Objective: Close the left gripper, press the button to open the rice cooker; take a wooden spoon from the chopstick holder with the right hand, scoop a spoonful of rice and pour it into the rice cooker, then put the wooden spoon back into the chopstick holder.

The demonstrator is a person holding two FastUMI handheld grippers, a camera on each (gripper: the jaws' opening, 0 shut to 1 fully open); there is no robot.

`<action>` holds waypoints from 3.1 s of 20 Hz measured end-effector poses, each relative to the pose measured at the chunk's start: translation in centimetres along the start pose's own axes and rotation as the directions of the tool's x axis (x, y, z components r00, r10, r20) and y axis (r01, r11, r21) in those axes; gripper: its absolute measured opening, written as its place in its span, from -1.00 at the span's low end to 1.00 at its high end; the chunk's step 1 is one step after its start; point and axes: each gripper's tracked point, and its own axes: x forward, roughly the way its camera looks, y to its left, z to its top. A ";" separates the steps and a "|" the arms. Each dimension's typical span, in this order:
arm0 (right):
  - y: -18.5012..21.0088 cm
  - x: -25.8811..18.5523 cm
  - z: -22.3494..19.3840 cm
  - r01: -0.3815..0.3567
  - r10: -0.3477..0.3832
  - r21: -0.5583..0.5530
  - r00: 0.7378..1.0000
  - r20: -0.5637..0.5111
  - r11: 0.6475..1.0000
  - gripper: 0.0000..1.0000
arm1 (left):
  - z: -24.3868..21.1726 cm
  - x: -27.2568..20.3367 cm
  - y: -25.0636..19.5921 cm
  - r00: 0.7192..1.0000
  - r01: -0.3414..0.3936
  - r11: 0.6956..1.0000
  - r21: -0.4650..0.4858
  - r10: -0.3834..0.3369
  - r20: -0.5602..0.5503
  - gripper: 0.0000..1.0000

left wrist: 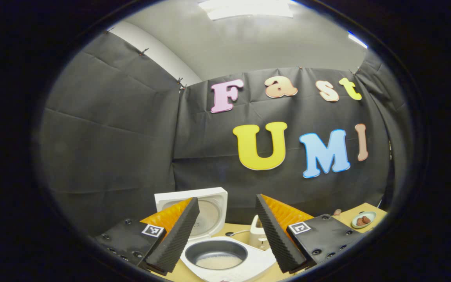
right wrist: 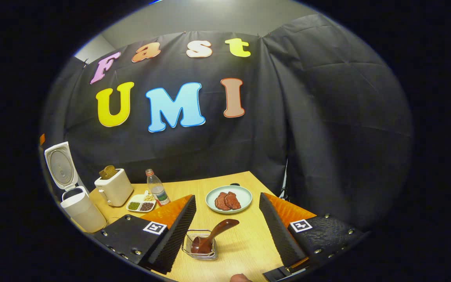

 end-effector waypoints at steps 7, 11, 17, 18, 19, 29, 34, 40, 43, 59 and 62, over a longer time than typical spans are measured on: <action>0.3 -4.8 3.3 0.048 -0.042 -0.067 0.995 0.090 0.997 0.89 | -0.4 9.0 4.5 0.992 -0.117 0.993 0.027 0.118 -0.045 0.99; 0.4 -6.9 3.9 0.076 -0.067 -0.073 0.992 0.111 0.994 0.97 | -1.4 13.5 6.1 0.986 -0.143 0.989 0.032 0.145 -0.077 0.99; -0.5 -8.8 3.5 0.114 -0.105 -0.104 0.990 0.094 0.988 0.96 | -3.2 20.0 8.5 0.977 -0.180 0.982 0.056 0.185 -0.108 0.99; -0.4 -9.0 3.2 0.118 -0.108 -0.108 0.990 0.088 0.987 0.96 | -3.4 21.1 9.1 0.973 -0.191 0.980 0.059 0.197 -0.117 0.99; -0.3 -9.2 3.2 0.119 -0.109 -0.111 0.990 0.085 0.987 0.97 | -3.9 22.2 9.5 0.970 -0.199 0.978 0.057 0.205 -0.134 1.00; 1.6 -8.8 3.3 0.079 -0.064 -0.193 0.995 0.082 0.978 0.95 | -9.5 26.7 11.6 0.926 -0.240 0.971 -0.010 0.225 -0.304 0.96; 1.6 -8.0 3.0 0.042 -0.026 -0.209 0.997 0.079 0.977 0.96 | -9.6 25.4 11.0 0.919 -0.244 0.969 -0.030 0.221 -0.326 0.97; 1.2 -6.2 3.2 -0.026 0.038 -0.152 0.997 0.073 0.988 0.95 | -9.6 21.9 8.0 0.914 -0.239 0.970 -0.037 0.212 -0.345 0.96; 0.5 -5.4 3.5 -0.047 0.058 -0.141 0.996 0.075 0.989 0.95 | -10.0 19.1 6.3 0.912 -0.228 0.972 -0.050 0.196 -0.362 0.96; -0.4 -2.4 2.4 -0.151 0.156 -0.134 0.987 0.034 0.979 0.95 | -18.6 10.4 -0.5 0.851 -0.196 0.979 -0.047 0.147 -0.504 0.97; -0.3 -2.3 2.3 -0.161 0.166 -0.120 0.986 0.030 0.980 0.95 | -20.8 9.1 -1.7 0.834 -0.184 0.981 -0.054 0.127 -0.538 0.96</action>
